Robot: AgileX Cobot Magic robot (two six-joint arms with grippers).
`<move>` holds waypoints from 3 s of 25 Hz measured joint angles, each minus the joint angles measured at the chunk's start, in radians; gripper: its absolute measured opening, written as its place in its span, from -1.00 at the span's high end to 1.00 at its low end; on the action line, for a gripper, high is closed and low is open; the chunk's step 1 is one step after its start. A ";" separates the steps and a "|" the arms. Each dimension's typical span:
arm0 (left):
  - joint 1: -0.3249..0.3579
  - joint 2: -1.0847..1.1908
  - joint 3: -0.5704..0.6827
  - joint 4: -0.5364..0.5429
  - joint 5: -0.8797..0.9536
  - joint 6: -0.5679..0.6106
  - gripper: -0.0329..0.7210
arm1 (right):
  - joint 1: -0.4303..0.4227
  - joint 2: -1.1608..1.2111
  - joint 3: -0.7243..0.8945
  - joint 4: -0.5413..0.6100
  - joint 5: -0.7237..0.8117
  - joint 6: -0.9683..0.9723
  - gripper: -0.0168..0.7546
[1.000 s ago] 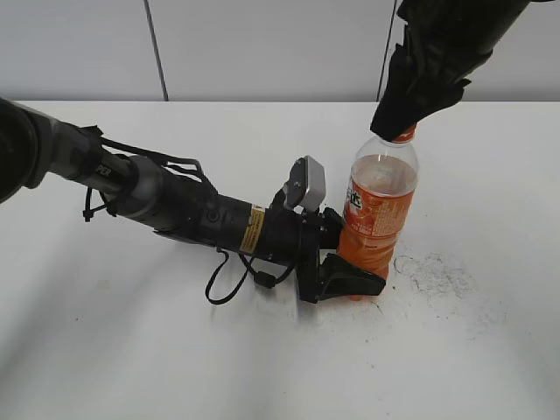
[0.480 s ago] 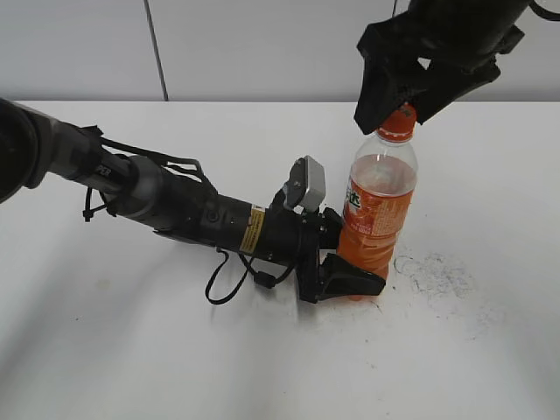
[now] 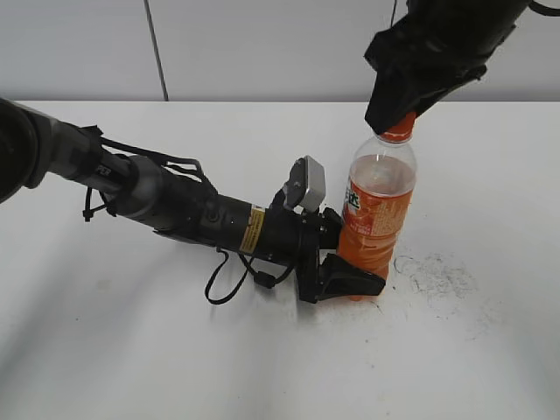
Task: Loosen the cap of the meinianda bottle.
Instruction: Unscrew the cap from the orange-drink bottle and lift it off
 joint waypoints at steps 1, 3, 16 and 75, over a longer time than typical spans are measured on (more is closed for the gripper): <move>0.000 0.000 0.000 0.002 0.001 0.000 -0.59 | 0.000 0.000 0.000 0.003 0.000 -0.104 0.25; 0.000 0.000 0.000 0.004 0.001 0.000 -0.59 | 0.000 -0.001 0.000 0.007 0.000 -0.304 0.25; 0.000 0.000 0.000 0.014 -0.001 0.000 -0.59 | 0.000 -0.001 0.000 0.016 0.001 -0.080 -0.54; 0.000 0.000 0.000 0.021 -0.003 0.000 -0.59 | 0.001 -0.006 0.000 0.044 0.001 -0.415 -0.30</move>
